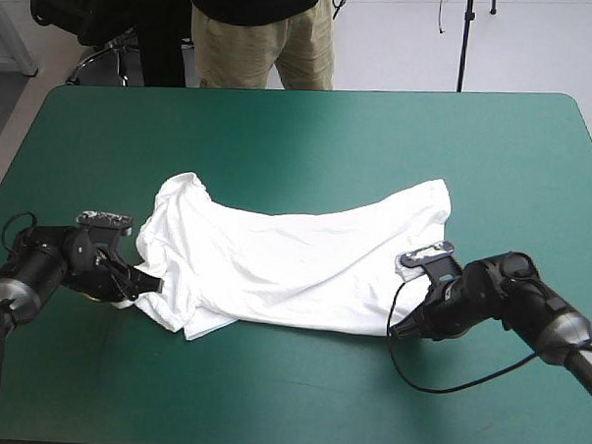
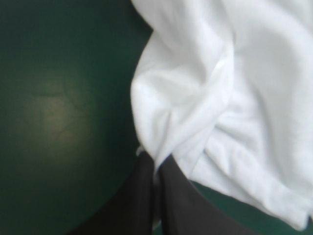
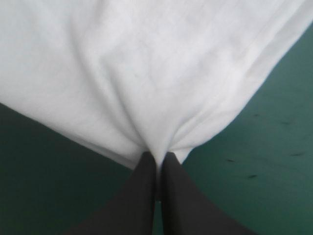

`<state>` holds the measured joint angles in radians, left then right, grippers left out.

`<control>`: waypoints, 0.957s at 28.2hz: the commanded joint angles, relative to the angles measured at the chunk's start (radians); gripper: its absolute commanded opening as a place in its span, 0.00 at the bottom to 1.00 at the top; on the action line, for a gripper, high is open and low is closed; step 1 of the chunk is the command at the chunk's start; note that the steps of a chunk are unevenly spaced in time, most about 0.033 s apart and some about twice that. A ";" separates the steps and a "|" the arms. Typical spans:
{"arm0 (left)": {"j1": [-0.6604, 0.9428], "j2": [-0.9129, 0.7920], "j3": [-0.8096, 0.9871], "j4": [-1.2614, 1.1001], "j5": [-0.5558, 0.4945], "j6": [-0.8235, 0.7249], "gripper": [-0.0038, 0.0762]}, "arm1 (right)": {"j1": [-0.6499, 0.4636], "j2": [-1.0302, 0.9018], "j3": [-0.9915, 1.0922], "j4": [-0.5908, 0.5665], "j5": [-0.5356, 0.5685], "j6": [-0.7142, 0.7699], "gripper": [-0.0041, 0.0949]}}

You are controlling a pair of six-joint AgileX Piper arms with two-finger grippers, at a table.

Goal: Fold the cloth

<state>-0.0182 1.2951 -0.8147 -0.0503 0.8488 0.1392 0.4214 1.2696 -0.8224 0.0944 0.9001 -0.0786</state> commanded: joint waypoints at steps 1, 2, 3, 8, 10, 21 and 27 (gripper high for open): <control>-0.002 -0.127 -0.180 -0.037 0.086 0.016 0.03 | 0.000 -0.150 -0.141 -0.083 0.043 0.035 0.03; -0.002 -0.158 -0.243 -0.060 0.106 0.024 0.03 | 0.000 -0.183 -0.201 -0.117 0.056 0.047 0.03; -0.002 -0.185 -0.332 -0.077 0.116 0.027 0.03 | 0.000 -0.208 -0.267 -0.154 0.067 0.053 0.03; -0.002 -0.210 -0.605 -0.147 0.127 0.055 0.03 | 0.000 -0.234 -0.525 -0.259 0.091 0.050 0.03; -0.002 -0.210 -0.711 -0.167 0.127 0.079 0.03 | 0.000 -0.230 -0.635 -0.283 0.091 0.038 0.03; -0.002 -0.175 -1.245 -0.168 0.127 0.119 0.03 | 0.000 -0.186 -1.199 -0.294 0.087 -0.116 0.03; -0.002 -0.109 -1.560 -0.158 0.200 0.119 0.03 | 0.000 -0.144 -1.441 -0.287 0.218 -0.154 0.03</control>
<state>-0.0182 1.1633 -2.2349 -0.2037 1.0809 0.2577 0.4214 1.1092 -2.1555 -0.1818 1.1241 -0.2078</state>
